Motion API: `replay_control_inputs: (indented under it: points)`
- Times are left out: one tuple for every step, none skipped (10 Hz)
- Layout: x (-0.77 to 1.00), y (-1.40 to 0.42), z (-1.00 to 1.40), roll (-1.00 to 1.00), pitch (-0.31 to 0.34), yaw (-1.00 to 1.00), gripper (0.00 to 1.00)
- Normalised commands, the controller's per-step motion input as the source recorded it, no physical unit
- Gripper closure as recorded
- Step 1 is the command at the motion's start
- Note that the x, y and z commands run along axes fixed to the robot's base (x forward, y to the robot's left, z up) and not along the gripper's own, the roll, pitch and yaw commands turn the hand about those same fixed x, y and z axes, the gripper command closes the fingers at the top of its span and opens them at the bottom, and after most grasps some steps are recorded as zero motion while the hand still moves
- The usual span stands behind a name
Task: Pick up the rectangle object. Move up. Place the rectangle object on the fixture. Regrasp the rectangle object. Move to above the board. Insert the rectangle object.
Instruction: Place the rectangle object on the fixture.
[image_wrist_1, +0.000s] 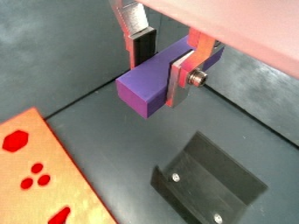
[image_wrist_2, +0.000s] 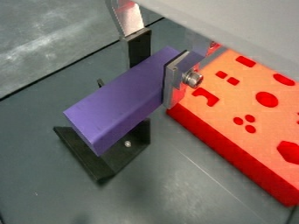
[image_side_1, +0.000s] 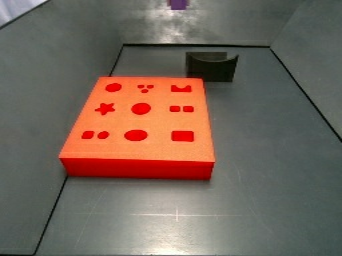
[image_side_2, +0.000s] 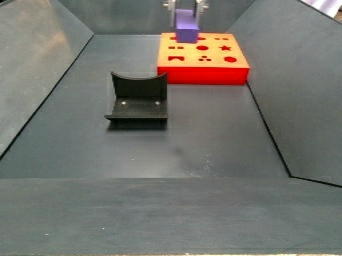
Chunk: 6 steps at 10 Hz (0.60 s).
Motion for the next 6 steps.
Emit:
replay_control_inputs:
  points:
    - [1.00, 0.08, -0.04, -1.00, -0.004, -0.05, 1.00]
    - [1.00, 0.10, -0.04, -1.00, 0.007, -0.05, 1.00]
    - [1.00, 0.08, -0.02, -1.00, 0.022, -0.05, 1.00]
    - [0.99, 0.07, -0.02, -1.00, 0.042, -0.06, 1.00]
    - [0.93, 0.07, -0.02, -1.00, 0.049, -0.06, 1.00]
    - [0.80, 0.05, -0.02, -1.00, 0.063, -0.07, 1.00]
